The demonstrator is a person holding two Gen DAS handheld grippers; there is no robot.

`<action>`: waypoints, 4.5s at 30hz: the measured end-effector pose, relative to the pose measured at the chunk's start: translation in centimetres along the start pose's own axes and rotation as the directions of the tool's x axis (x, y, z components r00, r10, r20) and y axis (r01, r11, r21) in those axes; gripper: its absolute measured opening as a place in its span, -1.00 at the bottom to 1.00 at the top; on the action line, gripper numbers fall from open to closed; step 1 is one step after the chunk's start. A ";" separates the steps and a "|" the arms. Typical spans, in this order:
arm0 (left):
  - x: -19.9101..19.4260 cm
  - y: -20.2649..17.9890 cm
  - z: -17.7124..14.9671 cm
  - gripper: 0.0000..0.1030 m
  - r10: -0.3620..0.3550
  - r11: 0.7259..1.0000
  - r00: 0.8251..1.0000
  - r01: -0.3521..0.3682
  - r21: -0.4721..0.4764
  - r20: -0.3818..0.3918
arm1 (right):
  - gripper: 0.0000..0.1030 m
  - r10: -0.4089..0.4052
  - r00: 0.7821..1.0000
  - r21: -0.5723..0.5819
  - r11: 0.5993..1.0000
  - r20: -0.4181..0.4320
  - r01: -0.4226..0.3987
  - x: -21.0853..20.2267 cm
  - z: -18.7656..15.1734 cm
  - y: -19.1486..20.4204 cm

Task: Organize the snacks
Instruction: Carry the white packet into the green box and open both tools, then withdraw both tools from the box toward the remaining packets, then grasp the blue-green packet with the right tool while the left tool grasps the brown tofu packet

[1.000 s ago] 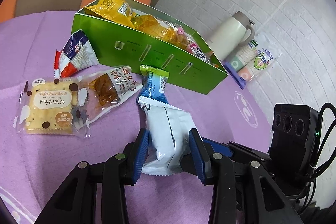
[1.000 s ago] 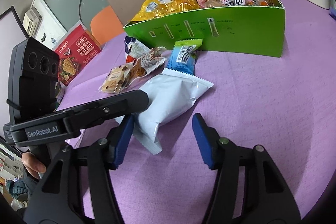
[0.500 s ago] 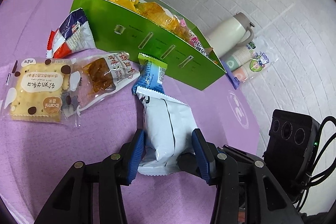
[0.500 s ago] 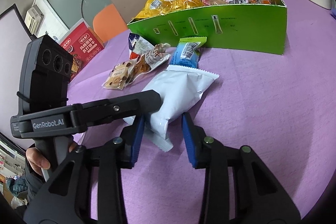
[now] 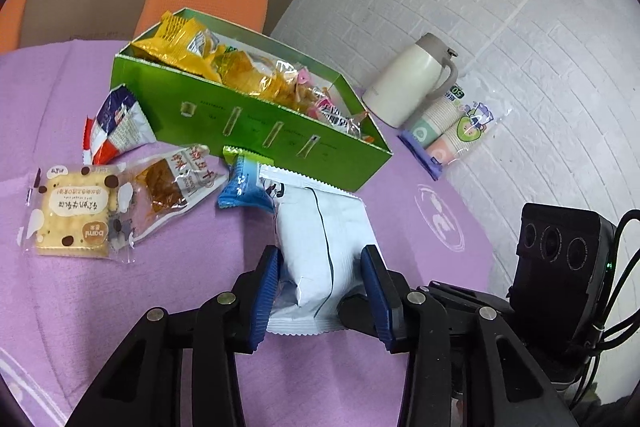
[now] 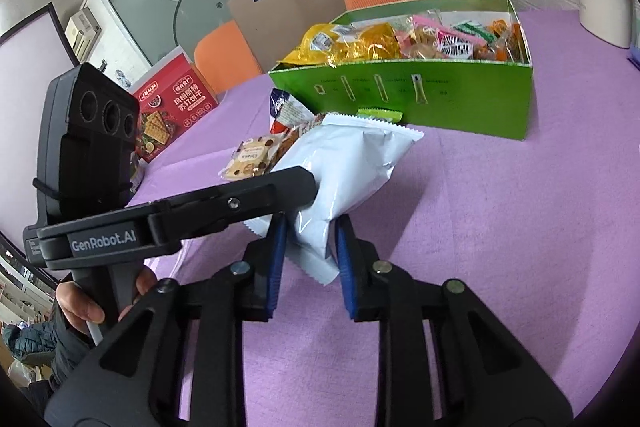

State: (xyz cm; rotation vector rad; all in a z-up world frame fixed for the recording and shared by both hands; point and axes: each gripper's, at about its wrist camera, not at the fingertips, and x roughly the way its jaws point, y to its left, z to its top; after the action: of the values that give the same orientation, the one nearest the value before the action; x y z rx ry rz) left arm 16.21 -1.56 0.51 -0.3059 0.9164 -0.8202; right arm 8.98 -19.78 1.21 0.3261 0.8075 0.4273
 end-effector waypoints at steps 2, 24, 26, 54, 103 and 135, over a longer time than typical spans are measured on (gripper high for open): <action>-0.1 -0.9 0.8 -0.19 0.011 1.000 1.000 -0.011 0.006 0.007 | -0.48 0.011 1.000 -0.007 1.000 0.021 -0.011 -0.5 0.6 -0.1; 4.1 0.3 17.8 -0.18 0.217 0.976 0.973 -0.216 -0.021 0.084 | -0.44 0.088 0.990 -0.112 0.991 0.106 -0.076 5.4 16.5 -4.3; 5.2 1.3 18.3 -0.13 0.247 0.969 0.967 -0.245 -0.030 0.070 | -0.34 0.034 0.990 -0.102 0.995 0.135 -0.020 6.4 16.7 -5.1; -5.1 -3.3 7.7 0.96 0.377 0.925 0.906 -0.379 -0.028 0.191 | 0.91 -0.138 0.976 -0.147 0.975 0.171 0.164 -3.1 10.0 -1.3; -1.1 4.8 3.2 0.95 0.395 0.918 0.916 -0.390 -0.078 0.076 | -0.55 -0.244 0.966 -0.101 0.967 -0.082 0.236 4.1 5.0 -2.7; 5.2 2.8 3.6 0.67 0.304 0.952 0.944 -0.294 0.090 -0.130 | -0.37 -0.242 0.968 -0.081 0.968 -0.068 0.237 1.3 4.3 -5.9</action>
State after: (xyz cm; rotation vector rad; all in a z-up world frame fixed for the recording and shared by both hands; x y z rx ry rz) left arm 22.29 -3.89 -1.93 -0.0436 1.0358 -0.5959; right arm 14.47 -24.79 0.58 0.1422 0.8936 0.2422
